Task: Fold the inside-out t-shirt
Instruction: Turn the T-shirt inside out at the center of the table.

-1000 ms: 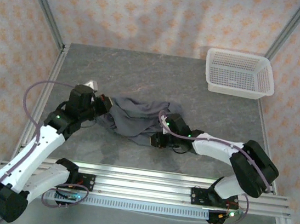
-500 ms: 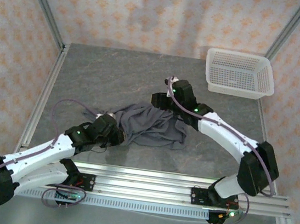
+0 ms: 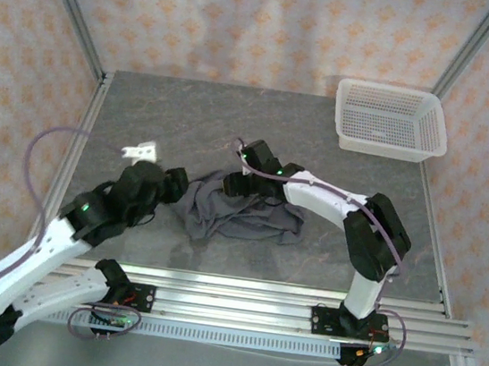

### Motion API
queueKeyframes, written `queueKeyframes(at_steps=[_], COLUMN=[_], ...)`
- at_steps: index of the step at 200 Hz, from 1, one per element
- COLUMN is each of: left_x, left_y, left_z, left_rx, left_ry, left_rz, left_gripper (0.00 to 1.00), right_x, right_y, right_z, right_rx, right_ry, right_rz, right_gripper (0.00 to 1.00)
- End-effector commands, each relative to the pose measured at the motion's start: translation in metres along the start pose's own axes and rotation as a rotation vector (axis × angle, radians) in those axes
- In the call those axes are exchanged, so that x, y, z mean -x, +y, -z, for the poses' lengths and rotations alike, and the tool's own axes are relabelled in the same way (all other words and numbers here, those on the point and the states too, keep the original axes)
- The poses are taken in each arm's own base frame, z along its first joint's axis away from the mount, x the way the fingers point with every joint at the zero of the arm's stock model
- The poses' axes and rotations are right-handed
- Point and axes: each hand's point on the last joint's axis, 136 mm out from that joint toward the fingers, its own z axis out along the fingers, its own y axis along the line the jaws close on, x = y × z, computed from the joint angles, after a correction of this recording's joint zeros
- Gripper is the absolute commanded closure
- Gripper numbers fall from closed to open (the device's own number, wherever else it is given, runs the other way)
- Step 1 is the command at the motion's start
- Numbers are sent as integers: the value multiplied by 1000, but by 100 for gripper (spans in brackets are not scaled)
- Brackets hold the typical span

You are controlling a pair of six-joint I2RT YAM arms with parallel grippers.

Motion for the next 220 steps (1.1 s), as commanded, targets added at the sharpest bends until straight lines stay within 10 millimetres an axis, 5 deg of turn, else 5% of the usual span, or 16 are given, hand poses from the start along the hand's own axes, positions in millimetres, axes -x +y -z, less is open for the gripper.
queueKeyframes(at_steps=[1,17,50,76,100,117,133,158,185,220], left_x=[-10,-17,-34,-70,-88,-91,-95,-102,-95,-73], left_y=[-11,-11,12,6,13,22,24,17,9,4], left_z=[-32,-61,-96,-117,-132,-139,-144,-149,-142,-131], left_rx=[33,22,60,15,44,92,110,62,15,9], left_ry=[138,224,297,444,487,478,491,512,491,429], left_rz=[-113,-50,52,48,50,41,33,55,65,52], left_gripper=[42,42,41,38,37,39,51,100,100,100], right_x=[-22,-33,-76,-119,-134,-120,-89,-33,10,24], right_y=[-9,-8,-30,-54,-60,-53,-41,-17,-12,-14], right_z=[3,15,27,18,19,33,54,83,78,31], right_rx=[0,39,9,-43,-69,-50,-27,19,-39,-86], right_ry=[36,21,12,46,95,55,-33,-184,-229,-120], right_rz=[-45,-44,-90,-147,-145,-109,-53,30,118,235], right_gripper=[81,100,100,100,93,82,69,51,47,34])
